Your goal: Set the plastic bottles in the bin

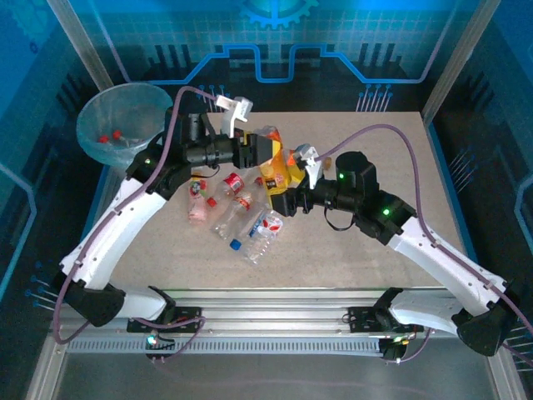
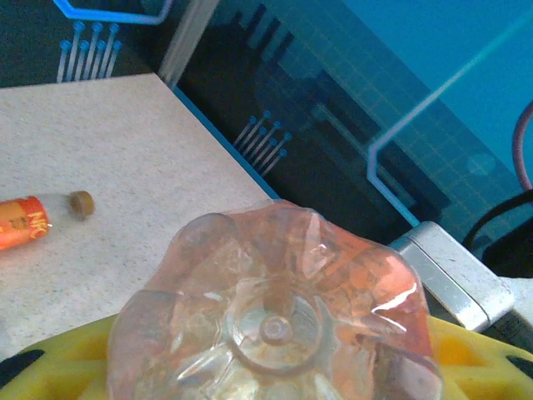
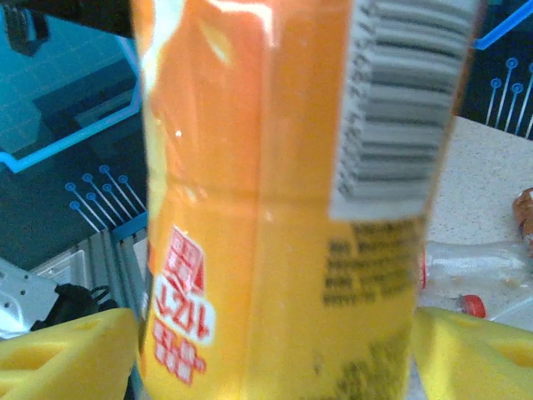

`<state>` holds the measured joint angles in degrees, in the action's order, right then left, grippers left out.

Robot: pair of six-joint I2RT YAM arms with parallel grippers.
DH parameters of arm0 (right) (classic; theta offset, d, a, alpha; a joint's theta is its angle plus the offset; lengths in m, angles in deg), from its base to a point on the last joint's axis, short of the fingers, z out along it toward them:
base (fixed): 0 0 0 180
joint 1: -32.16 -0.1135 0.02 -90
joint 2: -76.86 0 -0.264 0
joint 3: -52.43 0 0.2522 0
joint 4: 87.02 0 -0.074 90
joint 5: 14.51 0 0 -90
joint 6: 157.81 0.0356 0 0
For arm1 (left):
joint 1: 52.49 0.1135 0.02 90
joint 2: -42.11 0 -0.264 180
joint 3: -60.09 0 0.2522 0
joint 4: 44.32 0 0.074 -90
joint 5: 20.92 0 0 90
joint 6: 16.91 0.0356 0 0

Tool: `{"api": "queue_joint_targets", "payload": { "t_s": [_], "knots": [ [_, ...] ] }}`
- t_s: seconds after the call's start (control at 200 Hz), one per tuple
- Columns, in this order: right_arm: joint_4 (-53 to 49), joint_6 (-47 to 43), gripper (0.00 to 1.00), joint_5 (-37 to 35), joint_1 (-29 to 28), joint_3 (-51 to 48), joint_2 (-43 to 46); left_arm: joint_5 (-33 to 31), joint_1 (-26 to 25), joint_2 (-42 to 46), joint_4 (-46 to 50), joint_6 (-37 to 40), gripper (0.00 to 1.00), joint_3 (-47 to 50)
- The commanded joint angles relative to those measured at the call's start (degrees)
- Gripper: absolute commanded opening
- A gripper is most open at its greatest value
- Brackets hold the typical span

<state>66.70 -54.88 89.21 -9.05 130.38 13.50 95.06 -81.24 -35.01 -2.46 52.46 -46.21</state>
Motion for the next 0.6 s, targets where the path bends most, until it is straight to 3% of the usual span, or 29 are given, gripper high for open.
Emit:
{"api": "queue_joint_targets", "payload": {
  "t_s": [0.0,0.215,0.365,0.595],
  "knots": [
    [-0.30,-0.54,0.92,-5.24,-1.13,2.71,0.88,-8.65,1.68,3.59,1.05,1.49,0.43,-1.14],
    [-0.80,-1.49,0.95,-9.46,-3.41,7.08,-1.12,-20.32,12.14,6.32,4.51,3.55,0.38,-5.57],
    [1.12,-2.16,0.94,-10.83,-6.73,12.45,-5.76,-27.56,20.95,5.75,6.55,9.60,0.38,-10.15],
    [-1.83,-6.58,0.92,-11.24,-14.91,28.35,-19.08,-29.78,34.66,-0.27,8.77,13.22,0.38,-20.03]
  ]
}}
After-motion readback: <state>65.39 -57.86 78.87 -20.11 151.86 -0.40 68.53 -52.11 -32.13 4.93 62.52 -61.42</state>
